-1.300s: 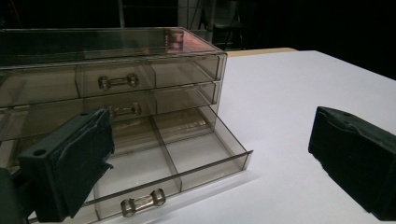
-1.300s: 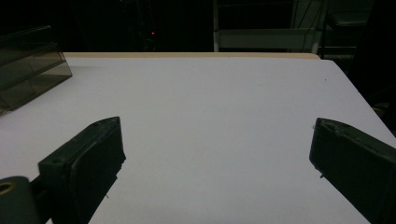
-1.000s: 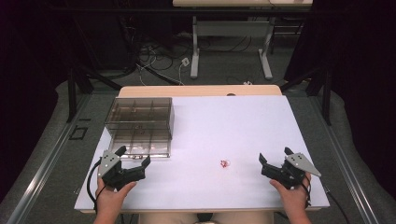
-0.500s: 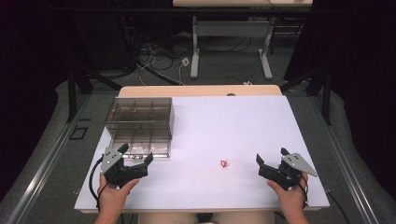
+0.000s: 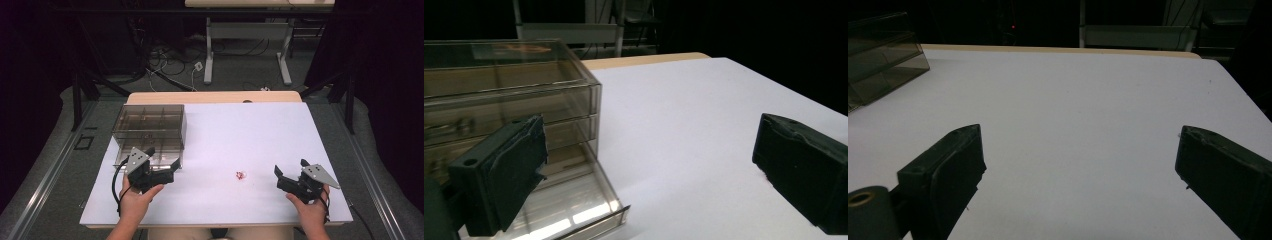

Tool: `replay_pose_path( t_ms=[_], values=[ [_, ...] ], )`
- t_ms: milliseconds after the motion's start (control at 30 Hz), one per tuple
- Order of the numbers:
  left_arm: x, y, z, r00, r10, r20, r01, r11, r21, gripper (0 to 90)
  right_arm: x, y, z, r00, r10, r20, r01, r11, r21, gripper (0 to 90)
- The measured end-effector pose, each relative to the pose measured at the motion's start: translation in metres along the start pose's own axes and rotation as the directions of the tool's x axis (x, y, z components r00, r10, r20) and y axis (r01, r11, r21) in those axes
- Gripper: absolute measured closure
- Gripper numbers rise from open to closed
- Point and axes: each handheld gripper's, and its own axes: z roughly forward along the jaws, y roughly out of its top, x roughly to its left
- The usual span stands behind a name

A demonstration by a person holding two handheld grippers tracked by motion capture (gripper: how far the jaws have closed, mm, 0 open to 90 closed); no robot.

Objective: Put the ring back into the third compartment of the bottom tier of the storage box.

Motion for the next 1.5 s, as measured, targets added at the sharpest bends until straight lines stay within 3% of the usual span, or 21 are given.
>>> replay_pose_path(
  t_ms=[500,867,1200,1500],
  values=[
    [-0.027,0.019,0.026,0.9943,0.080,0.070,-0.082,0.9962,0.028,1.9,-0.004,-0.001,0.002,0.9999,0.015,0.001,-0.015,1.000,0.002,5.3],
    [-0.039,0.026,0.041,0.9918,0.083,0.097,-0.086,0.9957,0.035,2.4,-0.004,-0.002,0.002,0.9999,0.016,0.003,-0.016,1.000,0.005,5.5],
    [-0.047,0.034,0.052,0.9897,0.061,0.129,-0.066,0.9970,0.039,3.7,-0.005,-0.002,0.002,0.9998,0.020,0.002,-0.020,1.000,0.010,5.9],
    [-0.059,0.037,0.062,0.9859,0.080,0.147,-0.087,0.9955,0.040,5.4,-0.006,-0.002,0.003,0.9995,0.030,0.009,-0.031,0.999,0.009,6.1]
  ],
)
